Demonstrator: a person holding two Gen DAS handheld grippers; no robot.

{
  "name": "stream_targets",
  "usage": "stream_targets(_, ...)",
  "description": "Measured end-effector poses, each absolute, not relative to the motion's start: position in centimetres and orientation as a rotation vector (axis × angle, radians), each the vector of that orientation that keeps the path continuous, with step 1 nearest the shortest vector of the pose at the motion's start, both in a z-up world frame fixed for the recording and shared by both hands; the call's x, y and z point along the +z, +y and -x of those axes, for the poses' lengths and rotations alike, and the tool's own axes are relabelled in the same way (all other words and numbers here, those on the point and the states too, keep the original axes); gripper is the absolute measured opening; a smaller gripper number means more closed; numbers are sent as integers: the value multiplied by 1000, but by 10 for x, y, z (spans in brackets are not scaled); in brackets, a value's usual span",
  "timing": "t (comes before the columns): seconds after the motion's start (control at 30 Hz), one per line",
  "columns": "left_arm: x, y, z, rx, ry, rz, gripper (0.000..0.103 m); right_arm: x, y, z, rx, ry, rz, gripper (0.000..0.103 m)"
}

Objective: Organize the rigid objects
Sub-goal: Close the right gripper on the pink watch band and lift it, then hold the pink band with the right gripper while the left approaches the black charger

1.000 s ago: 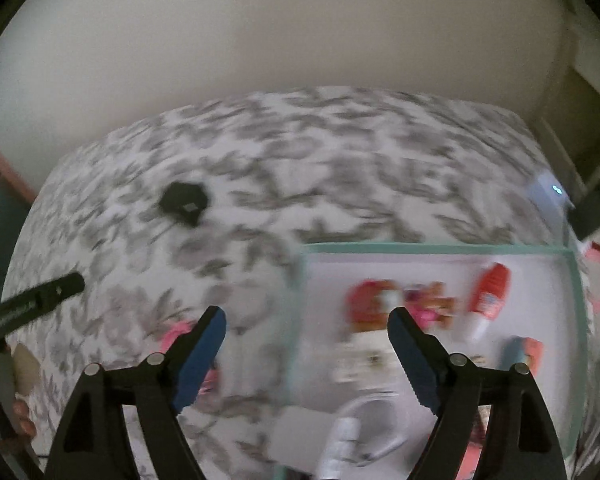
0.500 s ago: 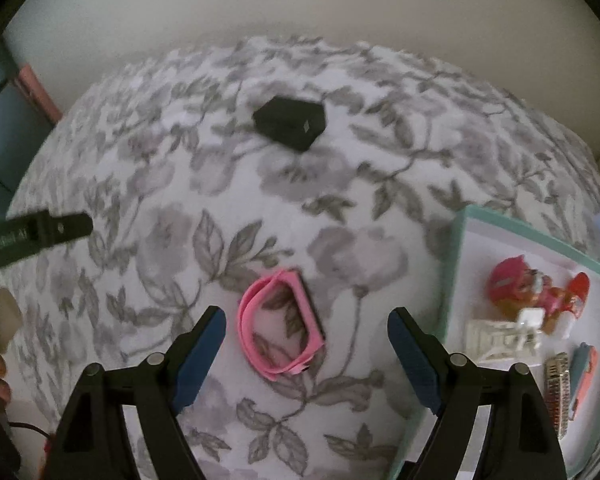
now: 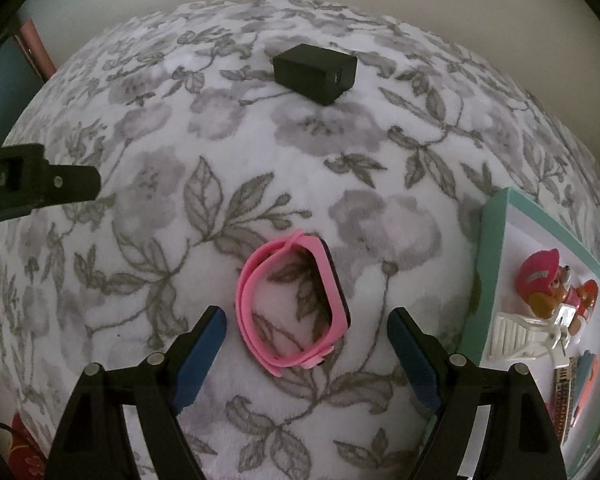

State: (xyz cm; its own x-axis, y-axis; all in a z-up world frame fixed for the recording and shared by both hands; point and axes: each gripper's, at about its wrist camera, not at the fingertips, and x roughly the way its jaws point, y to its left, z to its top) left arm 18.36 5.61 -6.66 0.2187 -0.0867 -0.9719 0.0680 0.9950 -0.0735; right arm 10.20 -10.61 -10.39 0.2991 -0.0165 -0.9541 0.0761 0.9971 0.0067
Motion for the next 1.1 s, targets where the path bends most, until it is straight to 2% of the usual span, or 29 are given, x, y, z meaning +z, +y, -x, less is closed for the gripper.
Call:
stream_targets(0.17, -71, 45, -186, -141, 1359, 22, 97, -103, -106, -103, -47, 1265, -60, 72)
stream_targets(0.37, -72, 34, -189, -175, 1365, 39, 97, -93, -107, -107, -31, 1265, -74, 55)
stream_targets(0.77, -71, 5, -200, -223, 1350, 87, 97, -79, -123, -108, -43, 1235, -108, 55)
stream_targets(1.1, -57, -27, -224, -298, 1243, 140, 97, -63, -148, -120, -74, 1173, -169, 55)
